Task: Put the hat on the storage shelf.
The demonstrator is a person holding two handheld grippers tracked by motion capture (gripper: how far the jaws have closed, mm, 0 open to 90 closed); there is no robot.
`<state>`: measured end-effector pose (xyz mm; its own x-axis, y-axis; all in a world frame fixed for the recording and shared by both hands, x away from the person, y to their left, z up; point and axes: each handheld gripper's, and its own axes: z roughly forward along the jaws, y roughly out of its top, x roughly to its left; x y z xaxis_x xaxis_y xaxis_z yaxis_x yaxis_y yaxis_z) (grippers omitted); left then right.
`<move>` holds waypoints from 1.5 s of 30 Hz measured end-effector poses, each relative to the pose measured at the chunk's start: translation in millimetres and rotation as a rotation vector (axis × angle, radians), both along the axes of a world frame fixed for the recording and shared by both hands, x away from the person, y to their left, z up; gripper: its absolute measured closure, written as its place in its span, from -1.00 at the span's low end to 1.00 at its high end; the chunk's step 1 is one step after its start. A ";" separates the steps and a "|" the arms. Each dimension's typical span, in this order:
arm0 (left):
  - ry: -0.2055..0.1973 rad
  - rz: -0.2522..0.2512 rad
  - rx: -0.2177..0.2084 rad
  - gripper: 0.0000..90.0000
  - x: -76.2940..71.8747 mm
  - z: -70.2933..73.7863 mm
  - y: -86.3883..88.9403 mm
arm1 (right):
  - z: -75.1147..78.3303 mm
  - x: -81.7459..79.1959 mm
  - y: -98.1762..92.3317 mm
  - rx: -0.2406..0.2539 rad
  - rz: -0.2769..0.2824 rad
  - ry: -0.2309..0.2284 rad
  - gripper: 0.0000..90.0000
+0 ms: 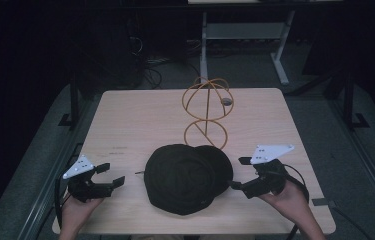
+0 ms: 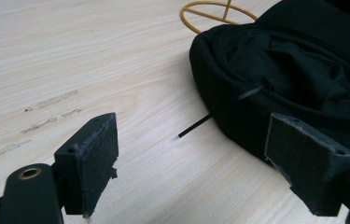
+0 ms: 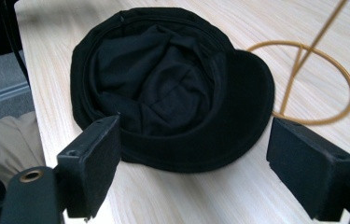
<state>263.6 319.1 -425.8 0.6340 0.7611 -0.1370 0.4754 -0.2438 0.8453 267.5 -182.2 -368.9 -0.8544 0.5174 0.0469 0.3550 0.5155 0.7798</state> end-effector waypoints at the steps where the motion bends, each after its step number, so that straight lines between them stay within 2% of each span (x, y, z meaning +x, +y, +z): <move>1: 0.001 0.001 0.001 -0.63 0.1 0.0 0.2 | 1.0 -0.2 2.6 0.001 0.007 0.002 -0.54; 9: 0.002 0.004 -0.012 -0.63 0.3 -0.1 1.1 | 4.9 2.6 31.3 -0.018 0.077 0.013 -0.48; 22: 0.006 0.002 -0.002 -0.63 1.6 -0.7 1.0 | 4.3 5.4 62.3 -0.061 0.160 0.020 -0.38; 29: 0.007 0.003 -0.005 -0.63 2.0 -0.7 1.7 | -2.9 3.6 84.3 -0.115 0.218 0.028 -0.25; 41: 0.007 0.005 -0.003 -0.63 2.4 -0.9 2.7 | -12.4 2.1 107.7 -0.145 0.289 0.053 -0.09; 42: 0.005 0.004 -0.002 -0.63 2.5 -0.9 3.0 | -14.0 2.4 111.4 -0.157 0.310 0.042 -0.08; 45: 0.004 0.009 -0.002 -0.63 2.1 -0.5 3.6 | -16.2 1.3 117.1 -0.168 0.326 0.041 -0.04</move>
<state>265.6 322.8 -426.3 0.6265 0.7665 -0.1416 0.4813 -0.2375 0.8438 268.8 -65.1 -385.0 -0.9749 0.2218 0.0215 0.1799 0.7265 0.6632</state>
